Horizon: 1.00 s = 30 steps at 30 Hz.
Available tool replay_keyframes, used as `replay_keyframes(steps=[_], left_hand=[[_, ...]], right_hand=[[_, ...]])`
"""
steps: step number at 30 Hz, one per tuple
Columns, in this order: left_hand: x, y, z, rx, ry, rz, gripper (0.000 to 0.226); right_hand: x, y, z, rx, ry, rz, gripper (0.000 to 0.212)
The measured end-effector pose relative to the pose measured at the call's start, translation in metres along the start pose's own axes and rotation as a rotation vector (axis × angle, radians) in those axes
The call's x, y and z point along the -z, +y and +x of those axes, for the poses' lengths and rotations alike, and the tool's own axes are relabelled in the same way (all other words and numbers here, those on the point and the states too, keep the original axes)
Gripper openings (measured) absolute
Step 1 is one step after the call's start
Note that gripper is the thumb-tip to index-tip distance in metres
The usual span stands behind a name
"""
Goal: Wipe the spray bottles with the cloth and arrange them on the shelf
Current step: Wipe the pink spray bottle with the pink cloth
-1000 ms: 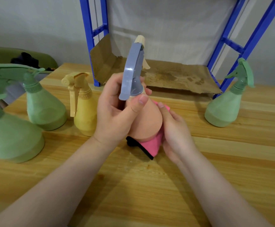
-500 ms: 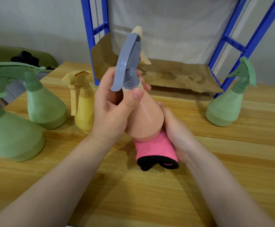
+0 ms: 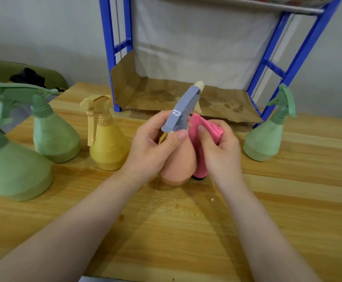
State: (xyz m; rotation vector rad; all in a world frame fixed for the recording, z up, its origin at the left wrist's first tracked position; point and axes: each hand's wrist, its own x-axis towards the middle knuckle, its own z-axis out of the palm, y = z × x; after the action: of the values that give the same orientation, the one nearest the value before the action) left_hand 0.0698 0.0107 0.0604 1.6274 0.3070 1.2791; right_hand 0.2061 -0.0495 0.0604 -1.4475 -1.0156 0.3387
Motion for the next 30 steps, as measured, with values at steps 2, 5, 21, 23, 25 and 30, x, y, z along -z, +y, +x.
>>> replay_keyframes(steps=[2,5,21,23,25,30], left_hand=[[-0.001,0.001,-0.001,0.023,-0.016,-0.02,0.025],[-0.001,0.005,0.0,0.049,-0.047,-0.048,0.026],[-0.052,0.025,0.01,0.302,0.012,-0.333,0.027],[-0.065,0.026,0.011,0.326,-0.001,-0.345,0.022],[-0.079,0.023,0.012,0.335,-0.039,-0.343,0.013],[-0.118,0.014,0.021,0.338,-0.13,-0.38,0.011]], right_hand=[[0.006,-0.003,0.003,0.038,-0.008,0.082,0.015],[0.019,-0.012,0.009,0.059,-0.093,0.1,0.014],[0.05,-0.047,-0.053,-0.029,-0.188,-0.56,0.073],[0.056,-0.048,-0.055,-0.031,-0.137,-0.616,0.07],[0.067,-0.046,-0.053,-0.019,-0.088,-0.624,0.059],[0.101,-0.036,-0.044,0.034,0.01,-0.58,0.026]])
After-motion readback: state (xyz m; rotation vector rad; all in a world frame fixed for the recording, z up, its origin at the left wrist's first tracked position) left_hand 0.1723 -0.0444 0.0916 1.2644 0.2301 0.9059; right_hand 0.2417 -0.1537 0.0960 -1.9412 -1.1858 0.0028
